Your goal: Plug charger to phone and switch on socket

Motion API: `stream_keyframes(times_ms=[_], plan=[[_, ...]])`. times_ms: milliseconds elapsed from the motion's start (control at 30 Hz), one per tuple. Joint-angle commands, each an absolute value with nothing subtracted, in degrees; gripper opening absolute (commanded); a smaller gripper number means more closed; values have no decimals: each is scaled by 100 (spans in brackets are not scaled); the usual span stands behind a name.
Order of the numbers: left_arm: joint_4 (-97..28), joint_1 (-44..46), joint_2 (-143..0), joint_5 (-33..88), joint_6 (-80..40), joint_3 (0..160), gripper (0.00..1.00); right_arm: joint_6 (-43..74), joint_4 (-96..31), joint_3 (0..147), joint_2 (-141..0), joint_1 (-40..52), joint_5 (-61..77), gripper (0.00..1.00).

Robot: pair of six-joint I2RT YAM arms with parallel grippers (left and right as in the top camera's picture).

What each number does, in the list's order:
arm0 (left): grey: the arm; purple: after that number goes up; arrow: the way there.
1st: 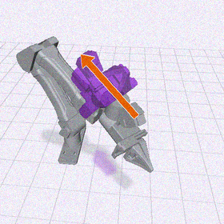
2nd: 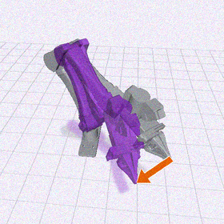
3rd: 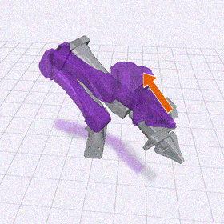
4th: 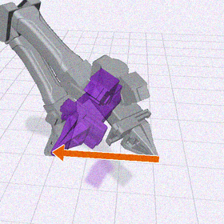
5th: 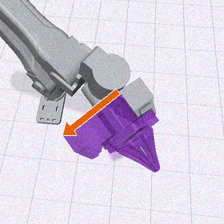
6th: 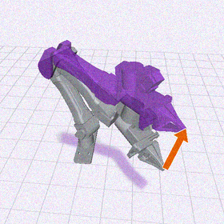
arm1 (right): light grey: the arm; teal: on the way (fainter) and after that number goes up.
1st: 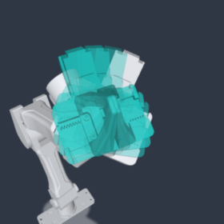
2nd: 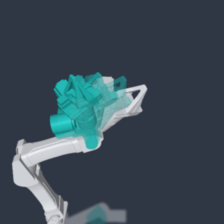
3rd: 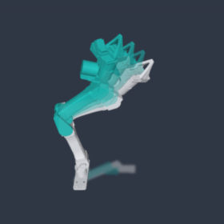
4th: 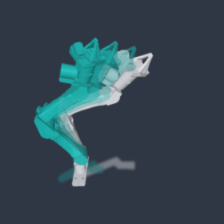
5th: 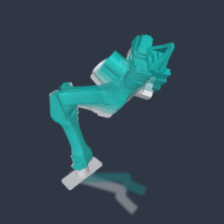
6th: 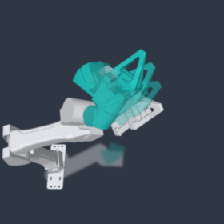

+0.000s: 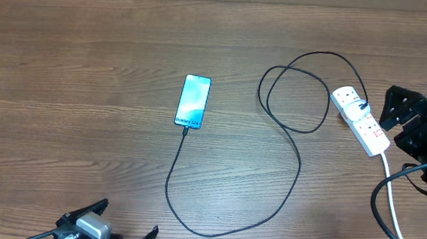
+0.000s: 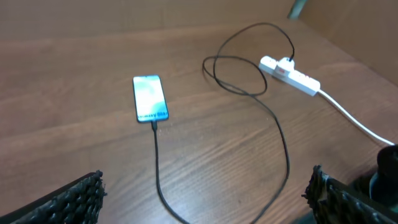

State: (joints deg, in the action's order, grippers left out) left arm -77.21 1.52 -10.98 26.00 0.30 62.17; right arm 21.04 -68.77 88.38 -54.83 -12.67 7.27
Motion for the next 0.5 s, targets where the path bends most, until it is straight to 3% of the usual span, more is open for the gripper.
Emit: stream_keyframes(times_ms=[0, 467], plan=[[-7741, 185, -1055, 2683, 113, 6200, 100, 2121, -6864, 8836, -5454, -1238, 762, 100], [-7824, 185, -1055, 2685, 113, 6202, 99, 2123, -6886, 8836, -5489, -1238, 762, 100]])
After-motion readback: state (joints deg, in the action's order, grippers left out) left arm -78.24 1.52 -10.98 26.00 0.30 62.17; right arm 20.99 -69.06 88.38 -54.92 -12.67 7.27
